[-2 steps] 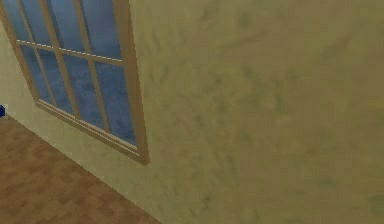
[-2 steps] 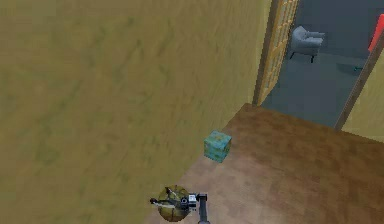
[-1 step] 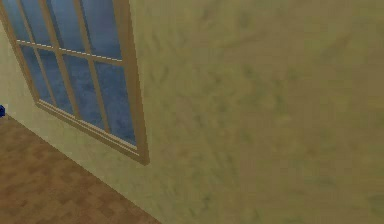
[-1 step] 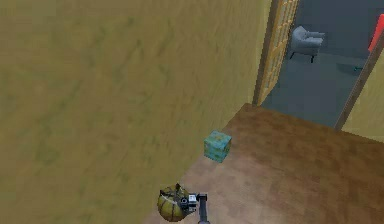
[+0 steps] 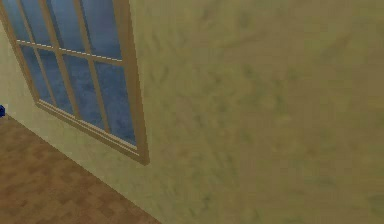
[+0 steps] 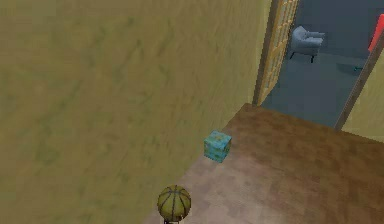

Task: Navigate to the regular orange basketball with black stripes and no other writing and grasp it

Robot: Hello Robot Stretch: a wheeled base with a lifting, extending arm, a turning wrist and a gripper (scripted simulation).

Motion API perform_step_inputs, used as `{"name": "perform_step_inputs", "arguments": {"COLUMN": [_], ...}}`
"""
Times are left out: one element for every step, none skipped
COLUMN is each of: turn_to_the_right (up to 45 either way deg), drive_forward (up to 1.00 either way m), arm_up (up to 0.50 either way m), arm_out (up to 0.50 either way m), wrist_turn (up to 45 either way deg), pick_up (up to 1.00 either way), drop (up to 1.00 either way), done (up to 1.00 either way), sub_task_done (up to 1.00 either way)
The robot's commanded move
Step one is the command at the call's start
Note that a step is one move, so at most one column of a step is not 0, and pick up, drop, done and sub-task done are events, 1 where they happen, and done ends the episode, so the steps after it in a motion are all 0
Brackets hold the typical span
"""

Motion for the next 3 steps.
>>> {"name": "perform_step_inputs", "arguments": {"turn_to_the_right": [0.0, 0.0, 0.0], "drive_forward": [0.00, 0.00, 0.00], "arm_up": [0.00, 0.10, 0.00], "arm_out": [0.00, 0.00, 0.00], "wrist_turn": [0.0, 0.0, 0.0], "pick_up": [1.00, 0.00, 0.00], "drop": [0.00, 0.00, 0.00], "done": [0.00, 0.00, 1.00], "sub_task_done": [0.00, 0.00, 0.00]}}
